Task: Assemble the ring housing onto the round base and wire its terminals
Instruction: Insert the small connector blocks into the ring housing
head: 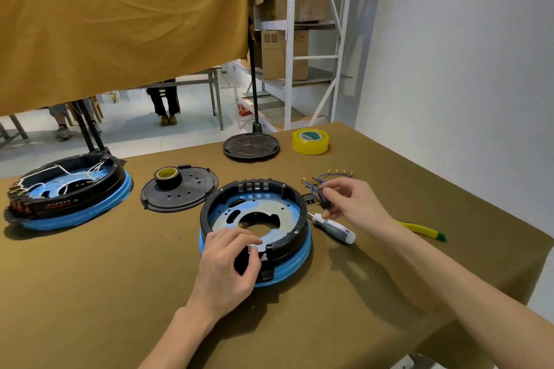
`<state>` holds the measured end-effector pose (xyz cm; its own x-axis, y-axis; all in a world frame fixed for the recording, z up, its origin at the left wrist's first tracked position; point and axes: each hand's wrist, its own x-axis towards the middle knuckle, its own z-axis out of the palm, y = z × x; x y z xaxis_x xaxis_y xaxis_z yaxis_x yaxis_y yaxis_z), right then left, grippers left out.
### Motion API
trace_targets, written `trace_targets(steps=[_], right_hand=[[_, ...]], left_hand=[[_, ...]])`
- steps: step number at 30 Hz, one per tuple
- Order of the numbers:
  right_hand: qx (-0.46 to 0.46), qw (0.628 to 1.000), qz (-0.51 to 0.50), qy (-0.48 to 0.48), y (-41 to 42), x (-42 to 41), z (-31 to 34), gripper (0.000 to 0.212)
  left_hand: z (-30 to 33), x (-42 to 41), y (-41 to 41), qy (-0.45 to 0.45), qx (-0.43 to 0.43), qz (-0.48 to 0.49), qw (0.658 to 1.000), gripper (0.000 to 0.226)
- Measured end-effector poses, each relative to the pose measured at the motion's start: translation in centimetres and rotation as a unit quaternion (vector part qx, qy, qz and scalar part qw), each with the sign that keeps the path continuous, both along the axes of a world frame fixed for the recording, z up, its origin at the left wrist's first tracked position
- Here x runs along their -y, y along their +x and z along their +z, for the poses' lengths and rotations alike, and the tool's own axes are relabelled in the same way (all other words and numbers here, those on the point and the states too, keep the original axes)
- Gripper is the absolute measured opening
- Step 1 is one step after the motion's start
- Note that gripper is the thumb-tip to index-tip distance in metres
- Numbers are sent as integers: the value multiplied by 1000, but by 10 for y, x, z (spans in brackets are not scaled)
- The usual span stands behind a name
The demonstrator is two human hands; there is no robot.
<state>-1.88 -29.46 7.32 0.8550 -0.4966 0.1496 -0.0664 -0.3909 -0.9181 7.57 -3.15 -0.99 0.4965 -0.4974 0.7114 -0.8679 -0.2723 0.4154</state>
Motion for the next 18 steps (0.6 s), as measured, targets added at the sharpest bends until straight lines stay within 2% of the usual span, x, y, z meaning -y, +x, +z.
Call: trace_targets(steps=[3,6,8,10,12,15,18], right_hand=[[0,998,63,1,0,-35,-7,14],[30,989,74,-126,-2,-54,-21,22],[46,968,89,-230,-3,-64,-30,30],[53,951,108,-286,-2,-69,-36,32],[72,951,107,-281,-2,-70,-37,26],[113,965,85,-219,-4,-68,-37,21],[129,974,67,-173,-6,-66,-38,20]], left_hand=[[1,-18,13,41,17,8,999,22],[3,-28,22,99,33,12,994,24],[5,-28,19,117,36,8,992,31],[7,-23,10,127,39,16,991,40],[7,-17,-4,127,65,36,989,43],[9,-7,-20,133,101,71,983,42],[18,7,-32,170,103,115,973,37]])
